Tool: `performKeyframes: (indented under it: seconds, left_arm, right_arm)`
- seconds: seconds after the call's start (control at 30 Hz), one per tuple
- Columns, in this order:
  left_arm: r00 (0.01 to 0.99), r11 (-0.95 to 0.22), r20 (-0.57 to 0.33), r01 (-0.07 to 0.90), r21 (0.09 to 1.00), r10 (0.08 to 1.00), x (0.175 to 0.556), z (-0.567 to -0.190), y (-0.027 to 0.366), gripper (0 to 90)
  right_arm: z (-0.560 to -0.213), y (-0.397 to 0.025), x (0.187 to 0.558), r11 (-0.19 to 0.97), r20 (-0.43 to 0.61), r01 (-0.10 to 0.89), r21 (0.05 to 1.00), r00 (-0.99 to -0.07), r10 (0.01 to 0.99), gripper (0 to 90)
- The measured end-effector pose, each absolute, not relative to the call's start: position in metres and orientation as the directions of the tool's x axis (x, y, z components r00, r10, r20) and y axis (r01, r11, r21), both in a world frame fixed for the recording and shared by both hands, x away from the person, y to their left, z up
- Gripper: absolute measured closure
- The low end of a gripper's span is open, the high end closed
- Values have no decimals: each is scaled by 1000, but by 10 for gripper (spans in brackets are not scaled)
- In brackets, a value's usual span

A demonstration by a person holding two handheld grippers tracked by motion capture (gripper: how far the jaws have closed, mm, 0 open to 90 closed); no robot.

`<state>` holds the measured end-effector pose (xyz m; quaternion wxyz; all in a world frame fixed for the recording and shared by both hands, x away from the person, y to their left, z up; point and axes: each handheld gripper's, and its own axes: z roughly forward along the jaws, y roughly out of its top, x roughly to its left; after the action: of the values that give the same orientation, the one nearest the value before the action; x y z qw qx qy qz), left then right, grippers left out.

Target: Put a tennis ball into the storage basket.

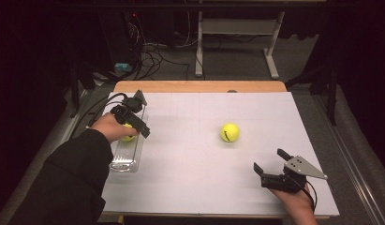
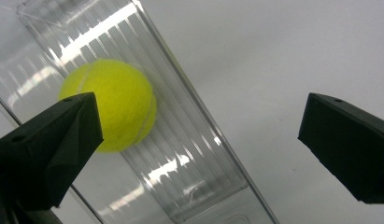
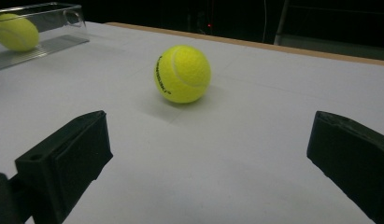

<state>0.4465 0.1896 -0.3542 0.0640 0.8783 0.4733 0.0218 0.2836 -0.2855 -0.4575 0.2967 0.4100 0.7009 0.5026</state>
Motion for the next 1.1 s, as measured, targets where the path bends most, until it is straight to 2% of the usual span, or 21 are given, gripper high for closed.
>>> performKeyframes:
  seconds: [0.33,0.87,1.1]
  left_arm:
    - [615,-598,-25,776,199,789,425,-358,159,8]
    - [746,-718,-79,660,219,662,385,-366,89,8]
    - [771,-738,-93,631,239,630,372,-362,67,8]
  right_arm:
    - [-458,-286,284,175,-22,278,945,-478,878,0]
    - [-459,-287,278,186,-33,271,944,-486,874,0]
    - [-457,-289,275,187,-38,265,946,-481,876,0]
